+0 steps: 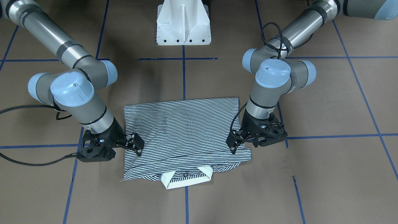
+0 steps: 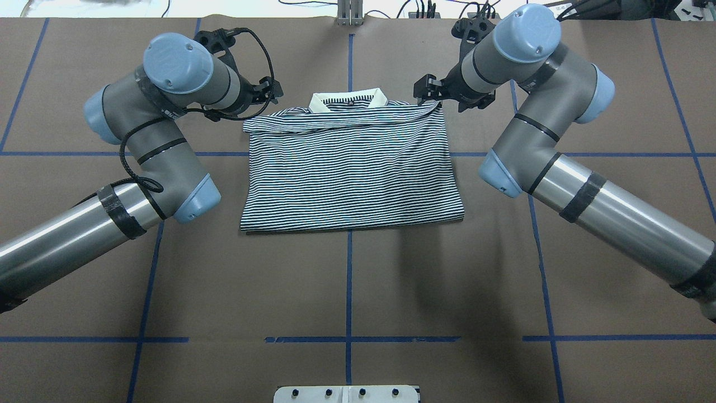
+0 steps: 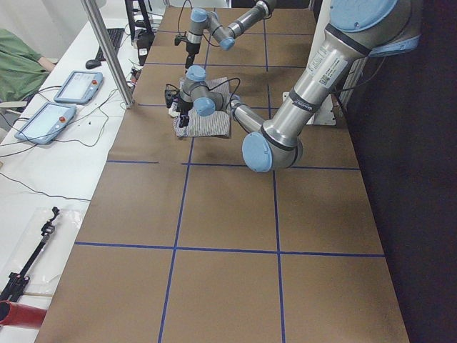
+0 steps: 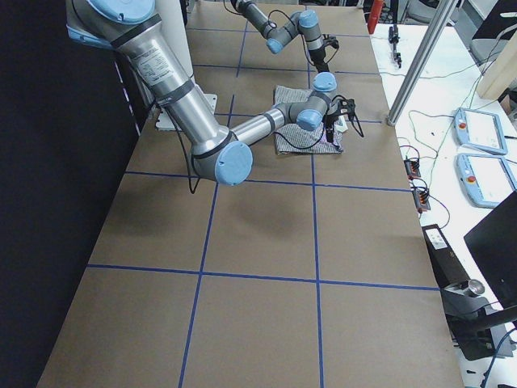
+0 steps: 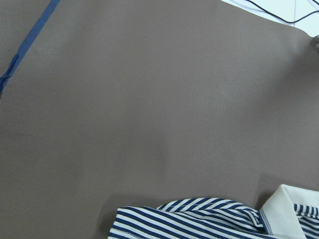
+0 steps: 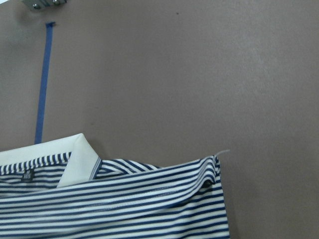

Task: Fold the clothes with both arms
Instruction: 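Lower the hem near the collar and open both grippers, then move the right gripper to the folded shirt's side edge and grasp it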

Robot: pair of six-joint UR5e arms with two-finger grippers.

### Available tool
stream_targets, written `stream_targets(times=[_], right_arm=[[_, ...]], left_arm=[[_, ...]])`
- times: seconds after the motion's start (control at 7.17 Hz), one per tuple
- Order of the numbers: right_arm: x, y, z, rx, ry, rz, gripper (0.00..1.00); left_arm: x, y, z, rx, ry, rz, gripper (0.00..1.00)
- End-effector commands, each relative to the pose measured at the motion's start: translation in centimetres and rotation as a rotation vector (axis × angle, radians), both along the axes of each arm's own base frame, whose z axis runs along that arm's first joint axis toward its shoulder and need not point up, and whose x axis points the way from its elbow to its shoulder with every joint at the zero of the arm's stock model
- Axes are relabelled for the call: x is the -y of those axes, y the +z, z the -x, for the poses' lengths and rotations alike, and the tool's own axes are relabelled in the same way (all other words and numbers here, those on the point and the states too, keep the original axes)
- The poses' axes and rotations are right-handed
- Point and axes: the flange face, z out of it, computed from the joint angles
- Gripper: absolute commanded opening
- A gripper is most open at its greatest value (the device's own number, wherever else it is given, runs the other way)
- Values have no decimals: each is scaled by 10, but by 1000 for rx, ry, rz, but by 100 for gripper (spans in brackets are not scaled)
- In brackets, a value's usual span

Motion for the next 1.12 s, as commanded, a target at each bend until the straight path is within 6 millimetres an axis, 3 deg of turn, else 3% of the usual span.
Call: stream_targets(times=[0.0, 0.42, 0.84, 0.98], right_arm=[[-78, 23, -17, -2, -15, 109, 100], [-131, 45, 24, -34, -68, 140, 100], [-157, 62, 49, -63, -120, 151, 98], [-158, 59, 48, -56, -124, 151, 80]], left_arm=[[-7, -12, 4, -26, 1, -7, 100], [-12, -25, 7, -30, 0, -9, 100], [-13, -26, 6, -31, 1, -10, 100], [-13, -25, 7, -30, 1, -9, 100]])
